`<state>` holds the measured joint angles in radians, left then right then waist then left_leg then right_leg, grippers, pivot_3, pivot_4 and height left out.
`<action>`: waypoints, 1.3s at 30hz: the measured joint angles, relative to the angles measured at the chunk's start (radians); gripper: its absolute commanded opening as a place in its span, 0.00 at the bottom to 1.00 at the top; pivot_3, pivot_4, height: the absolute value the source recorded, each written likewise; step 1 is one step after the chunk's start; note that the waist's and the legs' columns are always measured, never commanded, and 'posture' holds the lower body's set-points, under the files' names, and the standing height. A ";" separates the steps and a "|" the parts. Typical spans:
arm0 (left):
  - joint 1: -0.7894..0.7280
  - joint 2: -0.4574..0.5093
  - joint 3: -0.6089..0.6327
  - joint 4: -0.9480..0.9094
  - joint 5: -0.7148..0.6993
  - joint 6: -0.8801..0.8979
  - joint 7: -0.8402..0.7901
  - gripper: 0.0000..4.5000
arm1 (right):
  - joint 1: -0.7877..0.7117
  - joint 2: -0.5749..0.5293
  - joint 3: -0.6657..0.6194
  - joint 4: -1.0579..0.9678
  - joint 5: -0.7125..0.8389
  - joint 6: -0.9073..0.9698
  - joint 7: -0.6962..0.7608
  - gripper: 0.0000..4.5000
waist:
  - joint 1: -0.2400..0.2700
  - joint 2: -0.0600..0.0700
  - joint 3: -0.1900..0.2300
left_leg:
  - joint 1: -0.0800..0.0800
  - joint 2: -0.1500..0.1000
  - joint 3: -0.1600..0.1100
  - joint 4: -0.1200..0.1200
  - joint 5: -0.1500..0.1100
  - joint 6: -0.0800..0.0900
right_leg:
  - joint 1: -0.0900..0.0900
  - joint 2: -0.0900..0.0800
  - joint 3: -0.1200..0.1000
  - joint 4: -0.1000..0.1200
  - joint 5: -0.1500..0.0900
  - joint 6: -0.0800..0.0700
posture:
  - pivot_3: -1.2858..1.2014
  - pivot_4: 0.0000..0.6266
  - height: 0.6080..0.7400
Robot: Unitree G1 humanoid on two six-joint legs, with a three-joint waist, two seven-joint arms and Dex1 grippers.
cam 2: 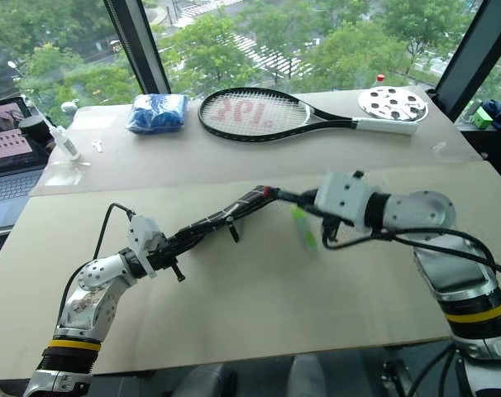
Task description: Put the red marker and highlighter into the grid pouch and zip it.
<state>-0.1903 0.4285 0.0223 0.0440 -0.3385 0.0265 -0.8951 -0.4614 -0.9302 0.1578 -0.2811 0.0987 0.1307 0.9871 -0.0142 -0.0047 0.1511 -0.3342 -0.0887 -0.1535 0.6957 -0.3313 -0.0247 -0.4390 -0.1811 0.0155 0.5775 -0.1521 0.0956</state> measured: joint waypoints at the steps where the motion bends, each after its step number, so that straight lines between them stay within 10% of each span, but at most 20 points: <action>1: 0.000 0.000 0.000 0.000 0.000 0.000 0.000 0.00 | -0.004 -0.010 0.007 0.008 -0.018 -0.039 0.016 0.12 | 0.000 0.000 0.000 | 0.000 0.000 0.000 0.000 0.000 0.000 | 0.000 0.000 0.000 0.000 0.000 0.000 | 0.52 0.24 1.00; 39: 0.029 -0.003 -0.019 -0.009 0.004 0.000 0.002 0.00 | -0.167 0.139 0.074 0.278 -0.287 -0.281 0.010 0.12 | -0.001 0.000 0.000 | 0.000 0.000 0.000 -0.001 0.000 0.000 | -0.001 0.000 0.000 0.000 0.000 -0.001 | 0.52 0.24 1.00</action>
<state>-0.1615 0.4260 0.0032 0.0355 -0.3344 0.0269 -0.8935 -0.6289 -0.7913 0.2323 -0.0034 -0.1884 -0.1506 0.9968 -0.0148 -0.0049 0.1512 -0.3344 -0.0882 -0.1534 0.6951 -0.3313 -0.0248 -0.4401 -0.1807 0.0157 0.5775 -0.1516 0.0948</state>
